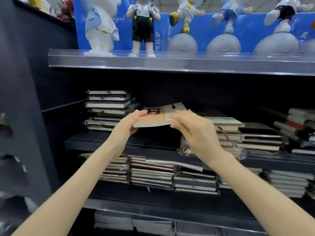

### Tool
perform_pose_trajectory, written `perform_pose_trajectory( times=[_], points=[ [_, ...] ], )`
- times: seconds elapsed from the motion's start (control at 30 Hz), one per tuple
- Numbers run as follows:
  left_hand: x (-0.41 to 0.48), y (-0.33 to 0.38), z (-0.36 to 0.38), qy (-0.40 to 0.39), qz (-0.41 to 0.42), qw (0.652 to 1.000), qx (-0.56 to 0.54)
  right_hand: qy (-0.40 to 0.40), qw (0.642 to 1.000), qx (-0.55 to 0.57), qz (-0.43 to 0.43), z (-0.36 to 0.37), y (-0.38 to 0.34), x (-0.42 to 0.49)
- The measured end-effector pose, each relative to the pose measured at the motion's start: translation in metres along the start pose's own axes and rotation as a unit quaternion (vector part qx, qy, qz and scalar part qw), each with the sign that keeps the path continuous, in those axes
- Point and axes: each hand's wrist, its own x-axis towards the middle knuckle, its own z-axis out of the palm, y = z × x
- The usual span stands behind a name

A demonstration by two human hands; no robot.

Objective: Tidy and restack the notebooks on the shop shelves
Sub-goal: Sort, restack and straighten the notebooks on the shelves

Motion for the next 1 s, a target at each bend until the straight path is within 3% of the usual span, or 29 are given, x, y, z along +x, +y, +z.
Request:
perform_pose_trajectory(
  times=[0.1,0.23,0.33,0.4,0.43,0.47,0.57,0.67,0.83,1.0],
  points=[
    [0.006,-0.008,-0.024,-0.004,-0.028,0.998,0.054,-0.047,0.997,-0.058,-0.002,0.023,-0.011,0.006],
    [0.019,-0.029,-0.067,-0.043,-0.028,0.958,0.283,-0.109,0.978,-0.175,-0.014,0.045,-0.011,0.006],
    [0.026,-0.038,-0.105,0.044,0.033,0.93,0.363,-0.264,0.928,-0.263,-0.009,0.055,-0.013,0.002],
    [0.033,-0.042,-0.129,0.119,0.091,0.904,0.401,-0.382,0.879,-0.281,0.046,0.055,-0.02,0.01],
    [0.037,-0.044,-0.14,0.148,0.114,0.892,0.412,-0.403,0.872,-0.267,0.077,0.055,-0.025,0.018],
    [0.041,-0.046,-0.149,0.17,0.134,0.883,0.418,-0.391,0.882,-0.241,0.105,0.058,-0.032,0.029],
    [0.056,-0.049,-0.164,0.192,0.166,0.873,0.417,-0.228,0.945,-0.149,0.183,0.08,-0.048,0.069],
    [0.077,-0.049,-0.169,0.189,0.145,0.886,0.399,-0.146,0.964,-0.086,0.204,0.121,-0.047,0.107],
    [0.108,-0.052,-0.172,0.163,0.101,0.928,0.32,-0.196,0.934,0.066,0.29,0.172,-0.039,0.156],
    [0.121,-0.051,-0.169,0.14,0.062,0.971,0.185,-0.18,0.903,0.222,0.319,0.193,-0.031,0.163]
  ],
)
